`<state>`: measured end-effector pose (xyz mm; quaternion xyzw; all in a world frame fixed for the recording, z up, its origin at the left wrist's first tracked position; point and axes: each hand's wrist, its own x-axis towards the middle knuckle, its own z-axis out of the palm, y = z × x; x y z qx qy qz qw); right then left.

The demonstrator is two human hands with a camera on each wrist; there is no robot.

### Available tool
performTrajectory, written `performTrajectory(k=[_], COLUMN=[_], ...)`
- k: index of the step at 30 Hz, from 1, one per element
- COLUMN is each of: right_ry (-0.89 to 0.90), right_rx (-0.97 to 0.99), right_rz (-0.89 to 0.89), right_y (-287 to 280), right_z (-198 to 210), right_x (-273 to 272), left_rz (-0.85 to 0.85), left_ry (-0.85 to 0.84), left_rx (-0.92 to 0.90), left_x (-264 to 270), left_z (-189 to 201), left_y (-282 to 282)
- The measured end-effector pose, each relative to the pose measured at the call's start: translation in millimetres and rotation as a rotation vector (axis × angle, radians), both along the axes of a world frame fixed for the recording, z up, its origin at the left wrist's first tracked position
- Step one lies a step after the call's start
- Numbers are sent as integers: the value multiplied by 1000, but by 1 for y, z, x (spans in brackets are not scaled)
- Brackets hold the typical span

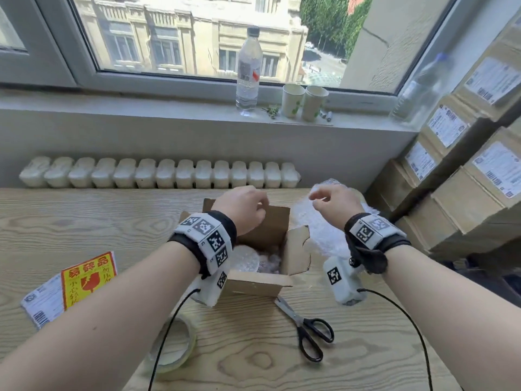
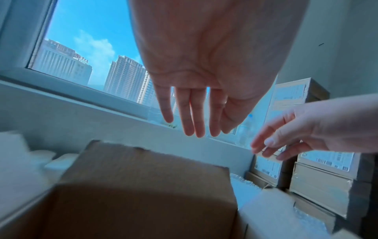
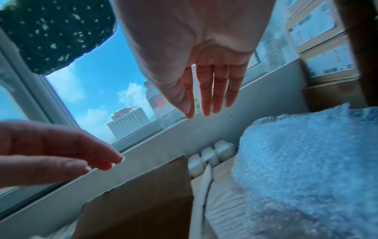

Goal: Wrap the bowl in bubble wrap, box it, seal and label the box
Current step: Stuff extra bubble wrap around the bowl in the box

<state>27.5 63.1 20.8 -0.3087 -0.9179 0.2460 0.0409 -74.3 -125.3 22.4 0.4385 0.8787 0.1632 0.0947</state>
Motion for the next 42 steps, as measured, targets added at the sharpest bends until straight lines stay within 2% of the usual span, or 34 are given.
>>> performTrajectory(k=[5, 10, 16, 21, 26, 32, 37, 42], right_ry=[-80, -174, -317, -490, -433, -513, -415, -76], right_rx=[15, -32, -85, -201, -220, -140, -154, -241], right_rz=[-88, -160, -12, 106, 76, 146, 102, 6], right_y=[51, 109, 153, 169, 175, 173, 169, 166], right_z=[-2, -15, -65, -103, -119, -120, -118, -84], right_x=[28, 51, 66, 69, 75, 75, 80, 83], left_rz=[-40, -42, 48, 101, 88, 73, 152, 235], left_ry=[46, 17, -149, -270, -340, -308, -298, -270], left_rx=[7, -51, -277, -461, -567, -600, -471, -231], left_x=[19, 37, 49, 57, 69, 78, 78, 80], left_z=[13, 5, -38, -72, -88, -84, -79, -65], left_y=[59, 133, 201, 224, 231, 228, 217, 208])
